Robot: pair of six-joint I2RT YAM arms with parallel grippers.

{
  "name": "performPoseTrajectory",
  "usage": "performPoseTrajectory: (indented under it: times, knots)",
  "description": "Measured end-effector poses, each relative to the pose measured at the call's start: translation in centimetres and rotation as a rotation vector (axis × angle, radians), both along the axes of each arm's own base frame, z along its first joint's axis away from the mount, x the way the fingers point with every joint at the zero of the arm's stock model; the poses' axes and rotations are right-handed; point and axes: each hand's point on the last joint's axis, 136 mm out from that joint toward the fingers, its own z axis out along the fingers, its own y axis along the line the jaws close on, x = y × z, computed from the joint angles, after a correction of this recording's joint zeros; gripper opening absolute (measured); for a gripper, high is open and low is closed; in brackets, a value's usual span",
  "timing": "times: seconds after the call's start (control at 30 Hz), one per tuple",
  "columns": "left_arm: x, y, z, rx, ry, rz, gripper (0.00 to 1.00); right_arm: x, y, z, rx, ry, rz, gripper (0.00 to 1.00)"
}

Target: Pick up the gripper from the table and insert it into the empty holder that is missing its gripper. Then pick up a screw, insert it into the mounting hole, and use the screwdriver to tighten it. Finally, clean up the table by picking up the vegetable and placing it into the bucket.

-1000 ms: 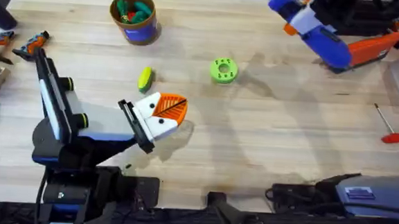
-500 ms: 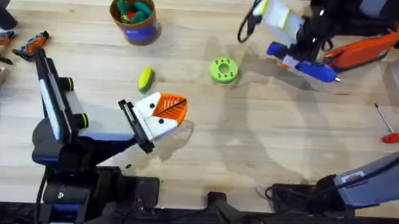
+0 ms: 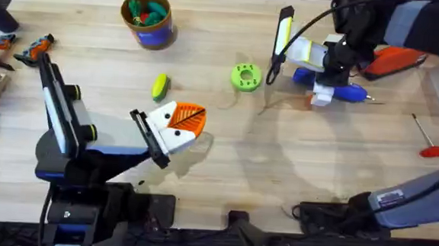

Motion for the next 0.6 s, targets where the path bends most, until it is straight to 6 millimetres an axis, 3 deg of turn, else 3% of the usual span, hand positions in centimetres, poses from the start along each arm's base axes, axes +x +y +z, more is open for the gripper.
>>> performPoseTrajectory:
  times: [0.1, 0.13, 0.3, 0.33, 0.6]
  knots:
    - [0.0, 0.0, 0.0, 0.000, 0.000, 0.000, 0.015, 0.0, 0.8, 0.6, 0.014, -0.018, -0.003, 0.967]
    - [0.0, 0.0, 0.0, 0.002, -0.004, 0.000, 0.097, 0.0, 1.2, 1.0, 0.024, -0.030, -0.002, 0.968]
    - [0.0, 0.0, 0.0, 0.002, -0.003, 0.001, 0.871, -0.1, 4.1, 5.8, 0.121, -0.167, -0.010, 0.968]
    - [0.0, 0.0, 0.0, 0.000, 0.000, 0.000, 0.953, -0.1, 4.6, 7.1, 0.145, -0.203, -0.022, 0.968]
    - [0.4, 0.2, 0.3, 0.005, -0.027, 0.023, 0.986, -1.3, 5.9, 16.0, 0.412, -0.451, -0.276, 0.967]
